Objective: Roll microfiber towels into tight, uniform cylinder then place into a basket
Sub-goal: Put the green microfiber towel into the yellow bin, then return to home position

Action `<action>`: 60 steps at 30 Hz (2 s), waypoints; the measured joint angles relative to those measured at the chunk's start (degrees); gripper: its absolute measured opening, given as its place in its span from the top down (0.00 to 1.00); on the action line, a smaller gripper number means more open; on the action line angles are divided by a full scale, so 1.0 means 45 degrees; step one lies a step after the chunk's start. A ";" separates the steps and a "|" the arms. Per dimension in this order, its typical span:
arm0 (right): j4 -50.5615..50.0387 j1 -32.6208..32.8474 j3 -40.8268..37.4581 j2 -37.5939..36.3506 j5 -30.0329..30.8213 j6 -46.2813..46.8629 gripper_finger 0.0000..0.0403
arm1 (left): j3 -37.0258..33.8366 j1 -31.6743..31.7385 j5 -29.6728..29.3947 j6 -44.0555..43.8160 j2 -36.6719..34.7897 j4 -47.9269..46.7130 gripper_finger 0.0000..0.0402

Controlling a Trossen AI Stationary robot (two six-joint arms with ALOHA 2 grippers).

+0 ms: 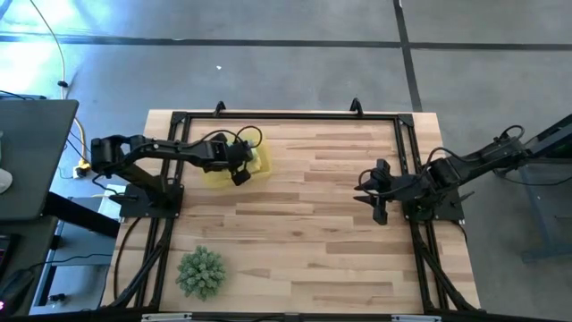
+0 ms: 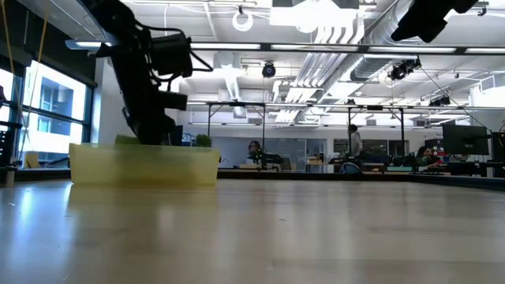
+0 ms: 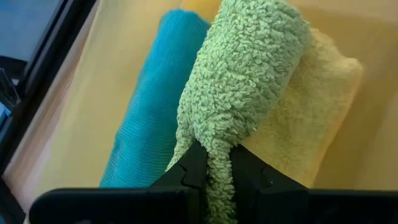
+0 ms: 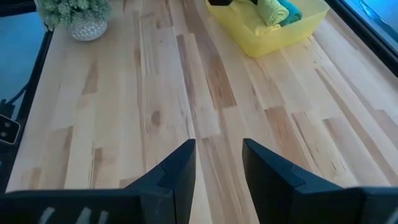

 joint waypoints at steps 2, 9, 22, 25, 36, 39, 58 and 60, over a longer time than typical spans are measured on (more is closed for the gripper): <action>0.0049 0.0000 0.0000 -0.0003 0.0000 -0.0003 0.70 | -0.0201 0.0095 0.0026 -0.0003 0.0000 0.0298 0.93; 0.0082 0.0000 0.0000 -0.0003 -0.0005 0.0214 0.70 | -0.0486 0.0101 0.0057 0.0006 -0.0005 0.0582 0.89; 0.0082 -0.0005 0.0000 -0.0003 -0.0019 0.0452 0.70 | -0.0521 -0.0272 -0.0043 -0.0008 -0.0005 0.0366 0.60; 0.0082 -0.0005 0.0000 -0.0003 -0.0022 0.0458 0.70 | -0.0252 -0.0292 -0.0044 -0.0012 -0.0005 -0.0085 0.58; -0.0192 -0.0005 0.0000 -0.0043 -0.0253 0.0498 0.70 | 0.2896 -0.0660 0.0400 -0.0382 -0.0010 -0.4203 0.57; -0.0664 0.0000 0.0000 -0.0197 -0.0463 0.0728 0.70 | 0.3693 -0.1163 0.0773 -0.0391 -0.0051 -0.5220 0.57; -0.1912 0.0000 -0.0224 -0.2841 0.3787 -0.0637 0.70 | 0.4739 -0.5628 -0.0917 -0.5127 -0.7558 -0.7175 0.57; -0.1205 0.0015 -0.0914 -0.3088 0.4363 -0.0570 0.70 | 0.4739 -0.6203 -0.1202 -0.5621 -0.8215 -0.7157 0.57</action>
